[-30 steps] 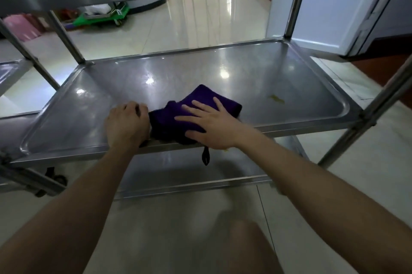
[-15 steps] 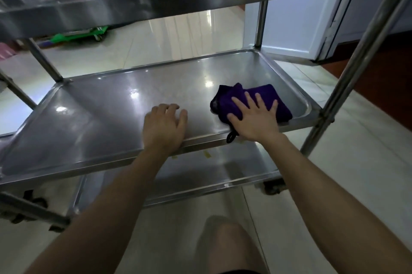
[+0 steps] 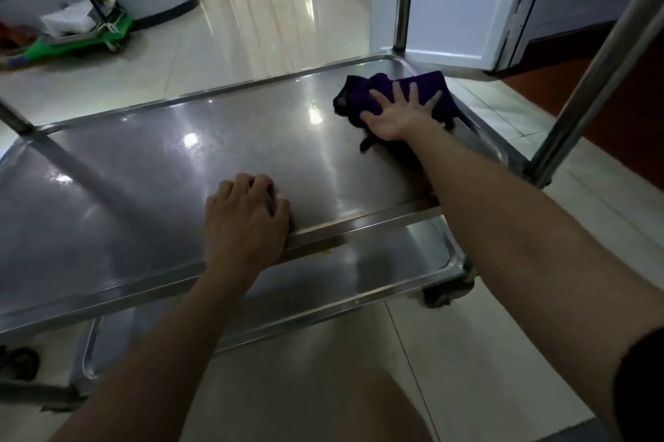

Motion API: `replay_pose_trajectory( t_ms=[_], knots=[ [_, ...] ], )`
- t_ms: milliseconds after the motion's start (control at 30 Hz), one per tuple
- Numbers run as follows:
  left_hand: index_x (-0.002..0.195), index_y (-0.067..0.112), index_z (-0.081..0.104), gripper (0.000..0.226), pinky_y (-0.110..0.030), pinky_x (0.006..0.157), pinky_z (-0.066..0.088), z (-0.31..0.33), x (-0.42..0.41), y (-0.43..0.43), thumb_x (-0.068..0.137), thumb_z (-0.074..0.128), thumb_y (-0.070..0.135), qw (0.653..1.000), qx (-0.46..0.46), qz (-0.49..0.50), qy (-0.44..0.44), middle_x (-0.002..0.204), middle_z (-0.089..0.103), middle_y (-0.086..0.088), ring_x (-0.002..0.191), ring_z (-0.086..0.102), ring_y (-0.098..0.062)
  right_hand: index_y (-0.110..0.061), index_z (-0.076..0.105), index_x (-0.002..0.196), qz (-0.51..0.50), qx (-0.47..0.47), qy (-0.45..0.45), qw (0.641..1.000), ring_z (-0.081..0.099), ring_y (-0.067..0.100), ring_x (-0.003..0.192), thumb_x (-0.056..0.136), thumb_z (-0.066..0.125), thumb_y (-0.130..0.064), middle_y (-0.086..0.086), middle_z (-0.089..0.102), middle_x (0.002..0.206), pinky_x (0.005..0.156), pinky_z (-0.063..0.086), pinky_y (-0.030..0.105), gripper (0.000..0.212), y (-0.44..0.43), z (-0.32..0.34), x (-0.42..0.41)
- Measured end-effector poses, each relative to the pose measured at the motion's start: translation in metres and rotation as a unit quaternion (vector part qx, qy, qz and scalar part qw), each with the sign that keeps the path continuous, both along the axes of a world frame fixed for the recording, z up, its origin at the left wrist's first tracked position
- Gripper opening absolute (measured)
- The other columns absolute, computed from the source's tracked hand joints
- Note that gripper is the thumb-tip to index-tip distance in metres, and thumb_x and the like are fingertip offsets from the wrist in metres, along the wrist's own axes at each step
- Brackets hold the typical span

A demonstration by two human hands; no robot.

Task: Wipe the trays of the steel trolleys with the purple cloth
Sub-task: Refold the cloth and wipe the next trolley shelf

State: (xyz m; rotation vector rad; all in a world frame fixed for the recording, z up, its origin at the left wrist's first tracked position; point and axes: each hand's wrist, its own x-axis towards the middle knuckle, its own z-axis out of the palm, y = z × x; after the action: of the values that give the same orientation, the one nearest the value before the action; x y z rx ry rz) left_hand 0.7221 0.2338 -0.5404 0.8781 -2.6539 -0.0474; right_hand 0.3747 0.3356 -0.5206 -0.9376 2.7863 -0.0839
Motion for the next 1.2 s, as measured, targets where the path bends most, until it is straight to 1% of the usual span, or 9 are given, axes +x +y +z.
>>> replay_pose_trajectory(
  t_ms=[133, 233, 333, 467, 533, 667, 867, 1000, 1200],
  knots=[
    [0.116, 0.022, 0.06, 0.04, -0.045, 0.093, 0.044, 0.001, 0.0, 0.0, 0.103, 0.031, 0.046, 1.0, 0.004, -0.001, -0.006, 0.121, 0.058, -0.004, 0.105, 0.049, -0.023, -0.045, 0.003, 0.172, 0.048, -0.001, -0.012, 0.999, -0.017, 0.043, 0.165, 0.104, 0.023, -0.076, 0.005, -0.01, 0.182, 0.116, -0.017, 0.084, 0.077, -0.066, 0.007, 0.028],
    [0.118, 0.02, 0.059, 0.032, -0.045, 0.093, 0.045, 0.002, -0.001, 0.0, 0.106, 0.037, 0.04, 1.0, 0.003, -0.007, -0.008, 0.122, 0.057, -0.005, 0.104, 0.045, -0.021, -0.047, 0.003, 0.171, 0.117, -0.008, -0.01, 0.993, -0.017, 0.04, 0.165, 0.105, 0.023, -0.074, 0.003, -0.01, 0.182, 0.116, -0.019, 0.082, 0.074, -0.072, 0.001, 0.068],
    [0.123, 0.018, 0.06, 0.029, -0.047, 0.094, 0.045, 0.003, 0.0, 0.0, 0.106, 0.041, 0.032, 1.0, 0.006, -0.011, 0.001, 0.127, 0.059, -0.008, 0.11, 0.052, -0.027, -0.05, 0.008, 0.17, 0.173, -0.036, -0.01, 0.984, -0.015, 0.035, 0.166, 0.104, 0.023, -0.074, 0.0, -0.008, 0.183, 0.118, -0.021, 0.079, 0.072, -0.038, -0.007, 0.107],
    [0.133, 0.015, 0.061, 0.042, -0.049, 0.097, 0.046, 0.004, 0.0, -0.001, 0.107, 0.034, 0.033, 0.999, 0.03, -0.024, 0.01, 0.133, 0.062, -0.012, 0.115, 0.056, -0.032, -0.054, 0.009, 0.168, 0.223, -0.059, -0.014, 0.973, -0.015, 0.03, 0.167, 0.104, 0.02, -0.075, -0.006, -0.007, 0.182, 0.121, -0.021, 0.074, 0.069, 0.037, -0.015, 0.152],
    [0.133, 0.015, 0.062, 0.04, -0.049, 0.097, 0.045, 0.003, 0.002, -0.004, 0.108, 0.036, 0.032, 0.999, 0.035, -0.03, 0.015, 0.134, 0.063, -0.013, 0.118, 0.056, -0.033, -0.055, 0.012, 0.168, 0.231, -0.074, -0.026, 0.97, -0.014, 0.024, 0.167, 0.104, 0.022, -0.073, -0.01, -0.004, 0.182, 0.124, -0.021, 0.07, 0.067, 0.071, -0.015, 0.16],
    [0.134, 0.015, 0.064, 0.05, -0.05, 0.097, 0.045, 0.001, 0.007, -0.006, 0.104, 0.03, 0.037, 0.998, 0.039, -0.034, 0.02, 0.135, 0.063, -0.012, 0.118, 0.056, -0.034, -0.057, 0.018, 0.167, 0.205, -0.074, -0.042, 0.975, -0.01, 0.014, 0.167, 0.11, 0.03, -0.067, -0.018, 0.0, 0.181, 0.129, -0.014, 0.065, 0.059, 0.123, -0.007, 0.146],
    [0.132, 0.014, 0.067, 0.05, -0.052, 0.095, 0.047, -0.003, 0.007, -0.006, 0.104, 0.031, 0.035, 0.998, 0.036, -0.035, 0.03, 0.133, 0.065, -0.014, 0.116, 0.058, -0.037, -0.062, 0.016, 0.165, 0.11, -0.042, -0.045, 0.992, -0.009, 0.014, 0.167, 0.102, 0.032, -0.079, -0.02, 0.0, 0.18, 0.129, -0.013, 0.064, 0.067, 0.161, -0.005, 0.095],
    [0.125, 0.016, 0.069, 0.046, -0.051, 0.094, 0.047, -0.006, 0.004, -0.008, 0.104, 0.032, 0.032, 0.998, 0.028, -0.027, 0.047, 0.13, 0.067, -0.011, 0.113, 0.058, -0.036, -0.062, 0.013, 0.164, 0.065, -0.034, -0.038, 0.997, -0.011, 0.021, 0.167, 0.095, 0.028, -0.087, -0.015, -0.003, 0.182, 0.126, -0.018, 0.068, 0.075, 0.138, -0.006, 0.056],
    [0.12, 0.022, 0.066, 0.037, -0.046, 0.087, 0.045, -0.01, -0.002, -0.014, 0.102, 0.035, 0.033, 0.999, -0.005, -0.012, 0.035, 0.124, 0.065, -0.006, 0.105, 0.056, -0.03, -0.058, 0.006, 0.166, 0.044, -0.012, -0.023, 0.999, -0.013, 0.034, 0.167, 0.088, 0.019, -0.091, -0.003, -0.007, 0.182, 0.119, -0.02, 0.079, 0.087, 0.045, -0.004, -0.01]
  ],
)
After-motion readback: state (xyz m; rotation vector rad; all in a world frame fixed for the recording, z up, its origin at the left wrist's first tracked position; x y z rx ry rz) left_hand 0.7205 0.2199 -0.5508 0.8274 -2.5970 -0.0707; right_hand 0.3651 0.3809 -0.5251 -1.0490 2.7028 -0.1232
